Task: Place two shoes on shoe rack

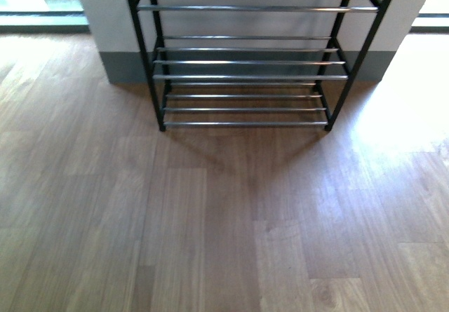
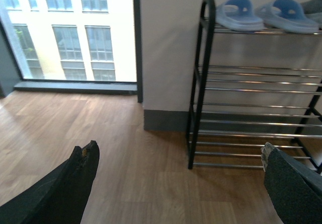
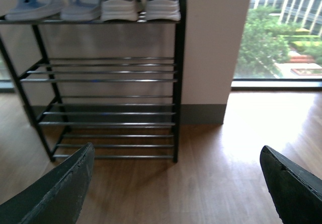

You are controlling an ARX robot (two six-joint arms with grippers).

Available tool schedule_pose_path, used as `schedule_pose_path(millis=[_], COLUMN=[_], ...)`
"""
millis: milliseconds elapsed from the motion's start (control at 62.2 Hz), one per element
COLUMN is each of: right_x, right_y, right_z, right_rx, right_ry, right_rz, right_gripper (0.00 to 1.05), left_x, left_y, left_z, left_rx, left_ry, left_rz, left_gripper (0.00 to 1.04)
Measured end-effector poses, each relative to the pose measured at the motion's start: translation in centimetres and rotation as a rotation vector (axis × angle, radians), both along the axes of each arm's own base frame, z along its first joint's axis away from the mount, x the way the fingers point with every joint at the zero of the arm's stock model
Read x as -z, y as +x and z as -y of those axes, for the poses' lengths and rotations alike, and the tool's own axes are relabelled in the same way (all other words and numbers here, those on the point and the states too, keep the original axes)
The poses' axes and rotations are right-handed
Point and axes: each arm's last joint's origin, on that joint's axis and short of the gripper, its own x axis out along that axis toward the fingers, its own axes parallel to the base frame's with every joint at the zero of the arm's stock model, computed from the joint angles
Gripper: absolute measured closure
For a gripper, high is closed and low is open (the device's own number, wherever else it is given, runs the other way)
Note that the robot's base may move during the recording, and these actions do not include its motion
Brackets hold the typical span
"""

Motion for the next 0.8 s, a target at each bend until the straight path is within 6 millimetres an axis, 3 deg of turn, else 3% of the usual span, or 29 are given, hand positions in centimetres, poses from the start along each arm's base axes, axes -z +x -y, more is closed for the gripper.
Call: schedule_pose_path(millis=[804], right_x=[0.0], right_y=[0.0], right_z=[-0.01], right_rx=[-0.002], right_ry=[0.0], right_rz=[0.0], right_gripper=[0.09], left_x=[0.0], left_y=[0.0], left_z=[-0.01], left_rx=[-0.001], left_ry=[0.0], left_rz=[0.0], left_gripper=[0.09])
